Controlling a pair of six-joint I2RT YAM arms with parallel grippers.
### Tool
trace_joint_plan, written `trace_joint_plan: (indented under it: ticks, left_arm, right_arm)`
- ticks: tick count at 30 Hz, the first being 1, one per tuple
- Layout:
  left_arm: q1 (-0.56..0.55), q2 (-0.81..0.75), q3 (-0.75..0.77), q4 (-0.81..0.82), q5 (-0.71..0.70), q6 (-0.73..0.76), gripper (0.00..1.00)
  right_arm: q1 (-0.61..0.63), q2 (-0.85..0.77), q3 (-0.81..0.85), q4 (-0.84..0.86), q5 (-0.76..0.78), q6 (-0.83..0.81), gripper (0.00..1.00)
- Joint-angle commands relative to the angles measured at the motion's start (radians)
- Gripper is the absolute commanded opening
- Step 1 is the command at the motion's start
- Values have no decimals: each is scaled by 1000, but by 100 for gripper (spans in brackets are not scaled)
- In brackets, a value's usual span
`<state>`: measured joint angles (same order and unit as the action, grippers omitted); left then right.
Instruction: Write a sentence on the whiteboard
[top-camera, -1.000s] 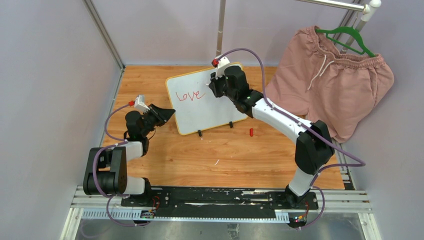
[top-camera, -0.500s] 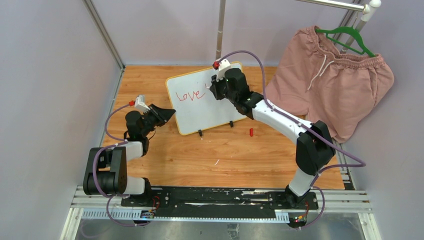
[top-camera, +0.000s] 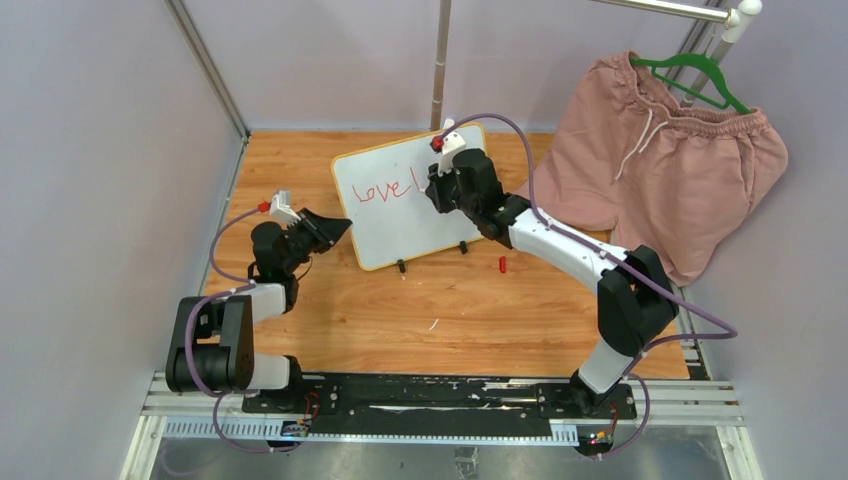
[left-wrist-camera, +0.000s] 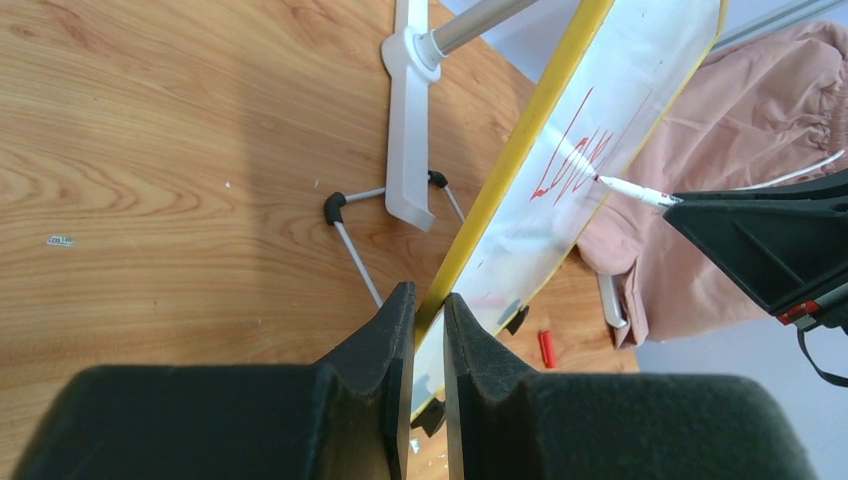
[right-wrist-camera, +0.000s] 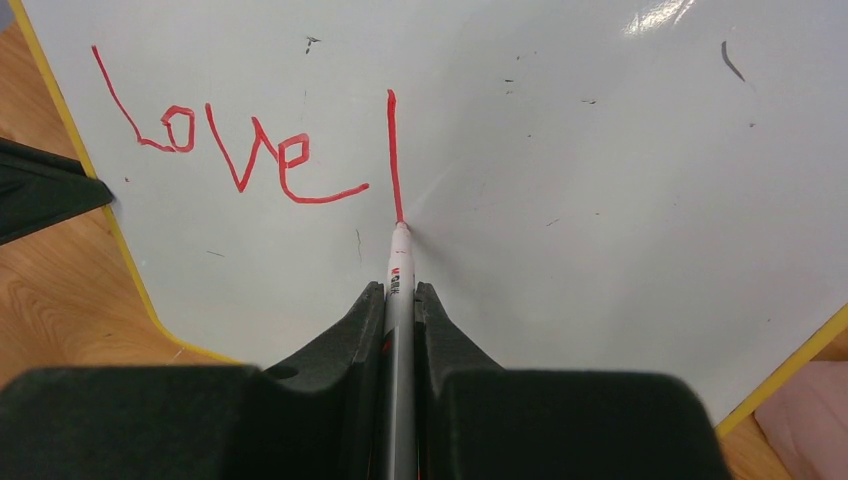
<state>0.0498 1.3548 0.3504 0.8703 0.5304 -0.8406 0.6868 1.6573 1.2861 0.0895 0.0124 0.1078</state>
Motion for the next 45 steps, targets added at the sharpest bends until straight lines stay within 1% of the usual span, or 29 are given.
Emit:
trace_joint_plan:
  ticks: [1,8,14,18,26,27,35,45]
  left_arm:
    - [-4,-25,-14,-15,-8,14,0]
    - [-7,-33,-14,-28,-10,26,0]
    - [-6,-32,-14,-30,-11,26,0]
    - [-7,-31,-13,-30,-12,27,0]
    - [-7,-28,-11,-30,-12,27,0]
    - [-6,-28,-11,-30,-13,27,0]
    - [-7,-30,-11,-30,-12,28,0]
    - [-7,-28,-11,-30,-12,29,0]
  right_arm:
    - [2,-19,12,-13,35,-4,0]
    - [-1,9,94,-40,40,-23,0]
    - [-4,21,127,-52,45,-32,0]
    - [-10,23,126,-57,43,-35,0]
    - [-7,-29,52,23,3,-10,0]
    - [-7,-30,50,24,-28,-9,0]
    - [-5,-12,61,6,-49,-3,0]
    - [-9,21,108,-30,-14,-13,0]
